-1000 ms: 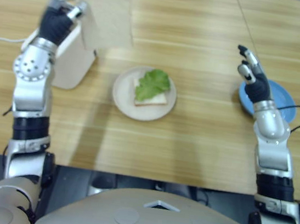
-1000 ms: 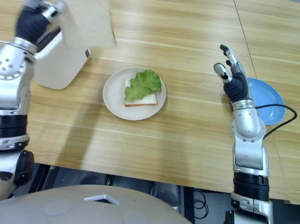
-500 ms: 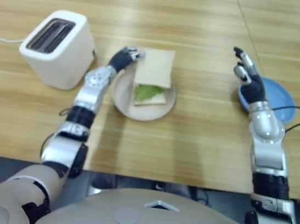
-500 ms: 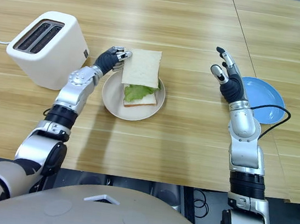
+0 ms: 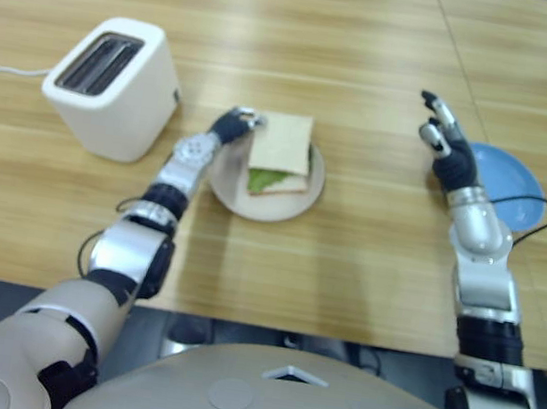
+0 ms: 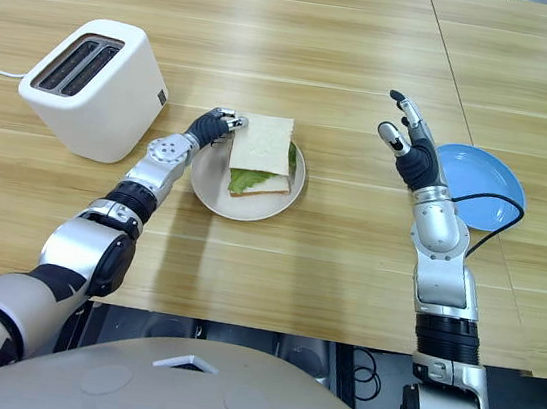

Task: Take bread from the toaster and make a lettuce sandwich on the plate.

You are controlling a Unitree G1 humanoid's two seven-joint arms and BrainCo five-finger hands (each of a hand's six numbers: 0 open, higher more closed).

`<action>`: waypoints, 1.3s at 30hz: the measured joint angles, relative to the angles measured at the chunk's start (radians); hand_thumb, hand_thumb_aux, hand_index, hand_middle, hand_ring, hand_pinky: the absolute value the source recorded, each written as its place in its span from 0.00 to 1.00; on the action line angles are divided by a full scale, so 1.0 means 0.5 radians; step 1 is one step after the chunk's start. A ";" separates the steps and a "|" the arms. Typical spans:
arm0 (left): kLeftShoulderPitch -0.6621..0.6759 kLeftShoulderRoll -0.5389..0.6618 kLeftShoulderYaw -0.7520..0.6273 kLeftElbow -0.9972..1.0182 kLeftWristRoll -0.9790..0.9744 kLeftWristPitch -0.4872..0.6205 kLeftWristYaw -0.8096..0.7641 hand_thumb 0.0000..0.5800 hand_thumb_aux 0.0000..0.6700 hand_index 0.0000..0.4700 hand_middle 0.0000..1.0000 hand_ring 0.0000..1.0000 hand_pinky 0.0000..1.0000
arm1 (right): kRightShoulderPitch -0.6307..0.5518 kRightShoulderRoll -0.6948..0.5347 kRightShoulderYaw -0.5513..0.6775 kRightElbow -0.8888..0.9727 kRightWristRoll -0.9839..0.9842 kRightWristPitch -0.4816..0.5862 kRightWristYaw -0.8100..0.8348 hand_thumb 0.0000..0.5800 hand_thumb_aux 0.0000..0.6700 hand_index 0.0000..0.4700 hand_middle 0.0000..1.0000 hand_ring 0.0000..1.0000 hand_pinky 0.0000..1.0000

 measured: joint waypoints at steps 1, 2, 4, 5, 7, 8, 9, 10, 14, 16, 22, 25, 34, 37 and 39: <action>0.014 0.001 -0.022 0.000 0.032 -0.003 0.010 1.00 1.00 0.98 1.00 1.00 1.00 | 0.000 -0.004 0.019 0.000 -0.029 -0.008 -0.002 0.00 0.00 0.00 0.00 0.00 0.00; 0.031 0.004 -0.047 0.002 0.062 -0.004 0.015 1.00 1.00 0.98 1.00 1.00 1.00 | 0.000 -0.006 0.043 0.000 -0.064 -0.024 -0.004 0.00 0.00 0.00 0.00 0.00 0.00; 0.067 0.005 -0.087 0.012 0.102 -0.005 0.008 1.00 1.00 0.98 1.00 1.00 1.00 | -0.001 -0.014 0.118 -0.001 -0.154 -0.050 -0.013 0.00 0.00 0.00 0.00 0.00 0.00; 0.073 0.005 -0.098 0.012 0.117 -0.010 0.013 1.00 1.00 0.98 1.00 1.00 1.00 | -0.002 -0.015 0.154 0.000 -0.199 -0.063 -0.018 0.00 0.00 0.00 0.00 0.00 0.00; 0.071 0.016 -0.106 0.013 0.136 -0.007 0.021 1.00 1.00 0.98 1.00 1.00 1.00 | -0.022 -0.024 0.262 0.001 -0.328 -0.107 -0.030 0.00 0.00 0.00 0.00 0.00 0.00; 0.069 0.028 -0.117 0.019 0.160 -0.002 0.045 1.00 1.00 0.98 1.00 1.00 1.00 | -0.044 -0.038 0.340 0.010 -0.447 -0.134 -0.046 0.00 0.00 0.00 0.00 0.00 0.00; 0.062 0.037 -0.121 0.024 0.173 0.003 0.063 1.00 1.00 0.98 1.00 1.00 1.00 | -0.062 -0.056 0.402 0.013 -0.517 -0.156 -0.046 0.00 0.00 0.00 0.00 0.00 0.00; 0.051 0.055 -0.125 0.039 0.192 0.010 0.084 1.00 1.00 0.98 1.00 1.00 1.00 | -0.088 -0.067 0.491 0.022 -0.634 -0.191 -0.056 0.00 0.00 0.00 0.00 0.00 0.00; 0.043 0.089 -0.128 0.054 0.220 0.015 0.141 1.00 1.00 0.98 1.00 1.00 1.00 | -0.198 -0.096 0.817 0.168 -1.048 -0.289 -0.123 0.00 0.00 0.00 0.00 0.00 0.00; 0.043 0.096 -0.139 0.050 0.246 0.016 0.160 1.00 1.00 0.98 1.00 1.00 1.00 | -0.270 -0.097 0.965 0.292 -1.241 -0.312 -0.172 0.00 0.00 0.00 0.00 0.00 0.00; 0.082 0.129 -0.158 -0.020 0.281 0.021 0.177 1.00 1.00 0.98 1.00 1.00 1.00 | -0.472 -0.074 1.278 0.705 -1.607 -0.334 -0.316 0.00 0.00 0.00 0.00 0.00 0.00; 0.117 0.176 -0.158 -0.073 0.290 0.059 0.185 1.00 1.00 0.98 1.00 1.00 1.00 | -0.605 -0.005 1.385 0.895 -1.705 -0.343 -0.413 0.00 0.00 0.00 0.00 0.00 0.00; 0.227 0.238 -0.193 -0.287 0.404 0.123 0.265 0.00 0.00 0.00 0.17 0.17 0.17 | -0.683 0.034 1.537 1.006 -1.862 -0.297 -0.498 0.00 0.00 0.00 0.00 0.00 0.00; 0.238 0.331 -0.331 -0.438 0.715 0.227 0.628 0.00 0.00 0.00 0.00 0.00 0.00 | -0.682 0.039 1.557 0.993 -1.865 -0.281 -0.498 0.00 0.00 0.00 0.00 0.00 0.00; 0.244 0.487 -0.354 -0.715 0.975 0.378 0.942 0.00 0.00 0.00 0.00 0.00 0.00 | -0.683 0.037 1.575 0.986 -1.866 -0.267 -0.498 0.00 0.00 0.00 0.00 0.00 0.00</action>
